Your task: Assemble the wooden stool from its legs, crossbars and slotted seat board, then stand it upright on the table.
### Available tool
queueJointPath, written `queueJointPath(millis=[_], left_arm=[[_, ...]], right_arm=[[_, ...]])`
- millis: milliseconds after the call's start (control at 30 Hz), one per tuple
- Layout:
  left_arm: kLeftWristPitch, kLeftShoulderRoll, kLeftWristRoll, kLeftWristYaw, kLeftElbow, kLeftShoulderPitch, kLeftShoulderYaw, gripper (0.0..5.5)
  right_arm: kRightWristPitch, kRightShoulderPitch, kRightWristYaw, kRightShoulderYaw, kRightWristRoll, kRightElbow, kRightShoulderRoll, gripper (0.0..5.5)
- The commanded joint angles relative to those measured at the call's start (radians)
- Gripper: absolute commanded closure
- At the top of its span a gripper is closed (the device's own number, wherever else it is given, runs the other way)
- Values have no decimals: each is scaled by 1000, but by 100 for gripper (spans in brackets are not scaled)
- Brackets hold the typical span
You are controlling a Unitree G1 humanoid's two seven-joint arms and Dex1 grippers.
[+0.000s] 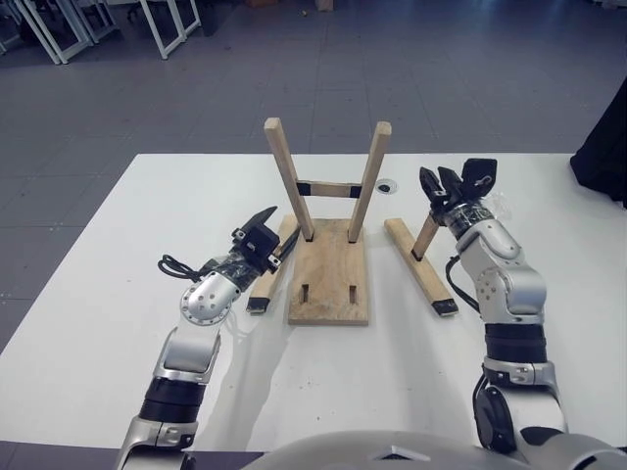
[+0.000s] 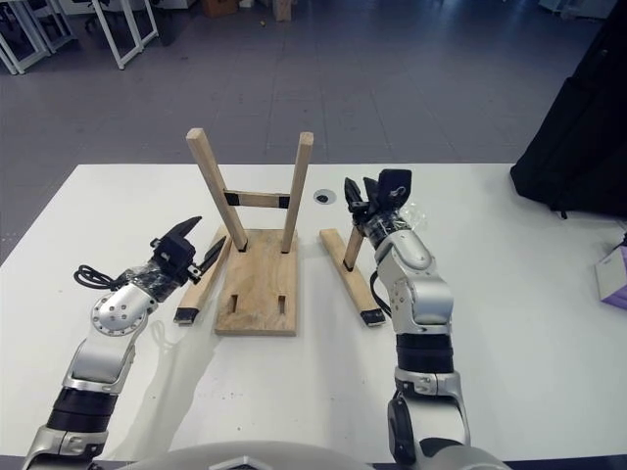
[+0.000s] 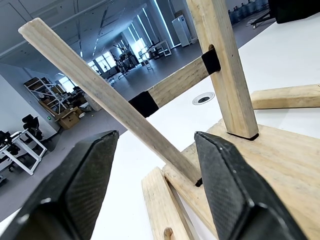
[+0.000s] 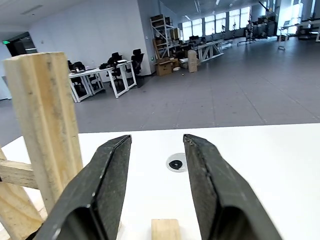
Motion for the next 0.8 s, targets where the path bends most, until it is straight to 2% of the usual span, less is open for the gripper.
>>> queueJointPath(millis=[33, 100, 167, 333, 467, 800], left_arm=[[9, -2, 8, 15, -29, 22, 8, 271], [12, -4, 9, 24, -41, 38, 10, 271], [15, -7, 11, 33, -53, 54, 9, 271], [22, -12, 4, 46, -72, 88, 17, 271], [30, -9, 2, 43, -80, 92, 20, 271], [34, -32, 22, 65, -85, 98, 8, 271]], right_arm=[[46, 10, -24, -98, 52, -130, -47, 360], [56, 38, 0, -155, 88, -173, -83, 360], [74, 121, 38, -176, 106, -196, -112, 329], [128, 333, 113, -110, 101, -185, -129, 236], [232, 418, 116, 29, 34, -235, -173, 236], [434, 314, 80, 190, -62, -276, -215, 236]])
